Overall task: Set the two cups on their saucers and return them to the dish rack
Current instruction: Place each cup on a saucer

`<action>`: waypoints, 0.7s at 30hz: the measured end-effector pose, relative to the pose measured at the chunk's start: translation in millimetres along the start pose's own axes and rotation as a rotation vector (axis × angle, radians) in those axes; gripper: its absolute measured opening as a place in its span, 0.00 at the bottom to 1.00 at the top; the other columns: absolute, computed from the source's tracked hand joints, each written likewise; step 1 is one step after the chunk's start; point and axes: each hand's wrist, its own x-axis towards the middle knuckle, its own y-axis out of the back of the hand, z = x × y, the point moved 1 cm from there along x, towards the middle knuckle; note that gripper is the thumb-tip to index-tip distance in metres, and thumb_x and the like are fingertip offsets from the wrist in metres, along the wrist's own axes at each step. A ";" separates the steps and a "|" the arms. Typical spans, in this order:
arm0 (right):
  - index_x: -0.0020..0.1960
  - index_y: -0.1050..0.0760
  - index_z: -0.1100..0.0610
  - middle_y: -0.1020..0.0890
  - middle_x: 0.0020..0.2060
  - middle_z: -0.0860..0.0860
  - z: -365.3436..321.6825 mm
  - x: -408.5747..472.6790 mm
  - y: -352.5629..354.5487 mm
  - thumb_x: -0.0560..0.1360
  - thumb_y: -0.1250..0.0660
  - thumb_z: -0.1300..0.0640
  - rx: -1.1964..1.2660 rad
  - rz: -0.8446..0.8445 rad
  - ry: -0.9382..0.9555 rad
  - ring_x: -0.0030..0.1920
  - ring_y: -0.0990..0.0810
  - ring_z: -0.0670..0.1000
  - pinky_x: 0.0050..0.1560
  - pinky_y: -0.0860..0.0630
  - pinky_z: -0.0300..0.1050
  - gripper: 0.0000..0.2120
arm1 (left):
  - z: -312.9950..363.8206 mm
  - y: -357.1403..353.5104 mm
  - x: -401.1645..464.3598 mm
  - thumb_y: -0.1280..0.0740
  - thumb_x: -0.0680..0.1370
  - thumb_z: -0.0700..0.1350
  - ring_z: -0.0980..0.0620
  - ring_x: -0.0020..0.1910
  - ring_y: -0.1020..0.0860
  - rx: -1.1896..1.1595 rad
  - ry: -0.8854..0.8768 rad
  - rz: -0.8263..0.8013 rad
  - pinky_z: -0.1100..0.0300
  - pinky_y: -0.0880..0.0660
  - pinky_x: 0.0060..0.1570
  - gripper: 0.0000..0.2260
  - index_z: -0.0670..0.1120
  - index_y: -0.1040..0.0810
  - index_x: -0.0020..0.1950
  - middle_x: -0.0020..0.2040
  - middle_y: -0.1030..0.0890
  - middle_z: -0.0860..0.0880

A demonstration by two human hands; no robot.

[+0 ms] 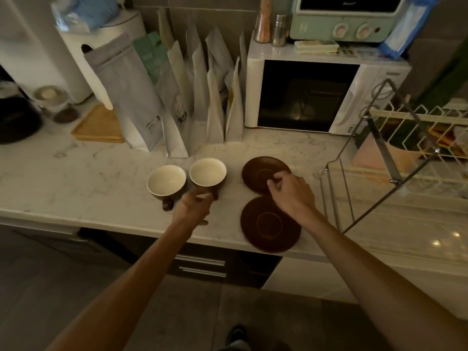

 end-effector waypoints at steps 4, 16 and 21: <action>0.65 0.25 0.54 0.17 0.55 0.51 -40.2 22.5 -7.9 0.79 0.37 0.47 0.102 -0.065 0.047 0.49 0.16 0.53 0.54 0.20 0.52 0.18 | 8.0 16.7 3.2 0.36 0.78 0.45 0.44 0.52 0.21 -0.176 0.076 0.080 0.52 0.20 0.36 0.12 0.45 0.25 0.61 0.54 0.23 0.42; 0.67 0.26 0.59 0.20 0.62 0.54 -90.6 56.5 -43.9 0.79 0.37 0.50 0.220 -0.242 0.031 0.41 0.15 0.54 0.43 0.16 0.54 0.20 | 0.1 4.2 29.5 0.36 0.79 0.49 0.39 0.63 0.25 -0.315 0.211 0.129 0.47 0.18 0.44 0.24 0.48 0.34 0.74 0.69 0.28 0.41; 0.68 0.27 0.57 0.19 0.62 0.53 -91.6 65.0 -56.1 0.79 0.37 0.50 0.234 -0.282 -0.006 0.43 0.15 0.54 0.40 0.15 0.51 0.20 | -1.3 -3.0 41.3 0.36 0.79 0.48 0.39 0.62 0.24 -0.352 0.236 0.144 0.50 0.18 0.40 0.23 0.48 0.35 0.74 0.69 0.28 0.42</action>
